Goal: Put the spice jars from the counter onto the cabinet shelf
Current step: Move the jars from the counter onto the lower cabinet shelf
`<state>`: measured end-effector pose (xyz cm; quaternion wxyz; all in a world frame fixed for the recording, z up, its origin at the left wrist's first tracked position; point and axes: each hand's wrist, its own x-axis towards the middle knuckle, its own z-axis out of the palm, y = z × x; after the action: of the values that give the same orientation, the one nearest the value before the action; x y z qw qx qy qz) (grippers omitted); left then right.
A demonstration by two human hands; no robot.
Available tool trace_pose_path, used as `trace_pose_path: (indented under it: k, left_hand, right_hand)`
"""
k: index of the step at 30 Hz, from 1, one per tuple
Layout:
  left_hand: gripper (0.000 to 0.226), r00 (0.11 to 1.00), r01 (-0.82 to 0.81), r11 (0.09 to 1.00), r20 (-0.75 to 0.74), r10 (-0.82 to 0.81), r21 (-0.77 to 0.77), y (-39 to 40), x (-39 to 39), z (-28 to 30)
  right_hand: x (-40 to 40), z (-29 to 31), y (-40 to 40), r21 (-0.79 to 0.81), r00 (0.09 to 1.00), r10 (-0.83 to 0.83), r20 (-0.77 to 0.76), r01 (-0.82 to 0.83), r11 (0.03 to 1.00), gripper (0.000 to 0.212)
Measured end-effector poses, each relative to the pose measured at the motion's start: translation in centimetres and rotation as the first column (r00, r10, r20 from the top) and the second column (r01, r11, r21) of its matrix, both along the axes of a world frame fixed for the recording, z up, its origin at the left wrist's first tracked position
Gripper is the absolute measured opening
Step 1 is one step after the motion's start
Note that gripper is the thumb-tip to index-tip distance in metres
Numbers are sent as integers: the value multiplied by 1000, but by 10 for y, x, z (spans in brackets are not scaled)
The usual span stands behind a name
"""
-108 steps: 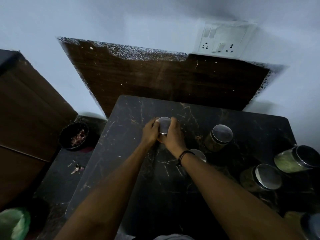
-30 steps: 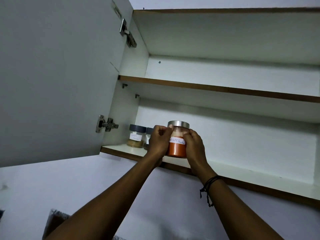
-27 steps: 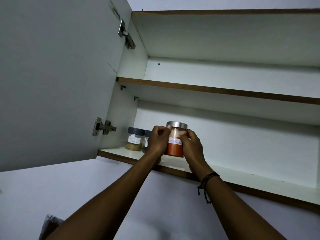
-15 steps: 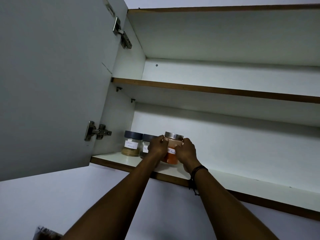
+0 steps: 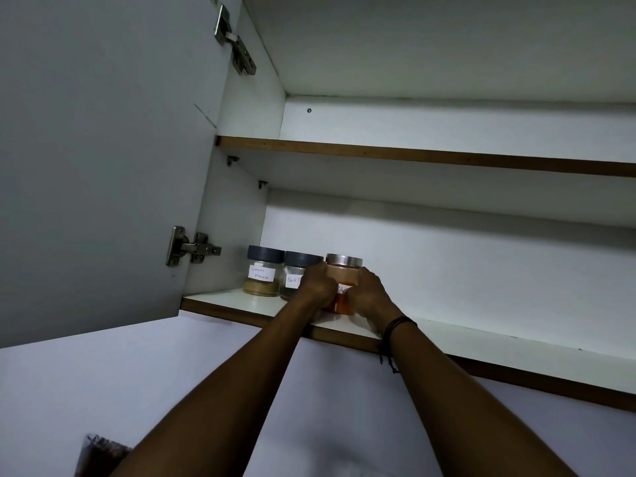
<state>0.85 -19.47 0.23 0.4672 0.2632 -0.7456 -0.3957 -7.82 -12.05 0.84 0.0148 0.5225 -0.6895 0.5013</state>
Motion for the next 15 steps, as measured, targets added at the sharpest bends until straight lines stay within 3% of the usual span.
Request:
trace_pose_path:
  k: [5,9,12,15]
  left_hand:
    - [33,996,-88,993,0,88,-79,23,11,-2]
    - [30,989,-144,972,-62,134,-185,54,26,-11]
    - [40,989,-126,972,-103,107,-200,81,42,-30]
    - [33,982,-91,972,-185,50,-219,106,56,-53]
  right_hand:
    - [10,-5,12,2,997,-14,-77,15,1000,41]
    - [27,-10,40,-48,987,-81,-137,75,996,2]
    - [39,-27,68,-101,983,-86,-162,70,992,10]
    - [52,-48,98,-173,996,-7,-91,-8,985,22]
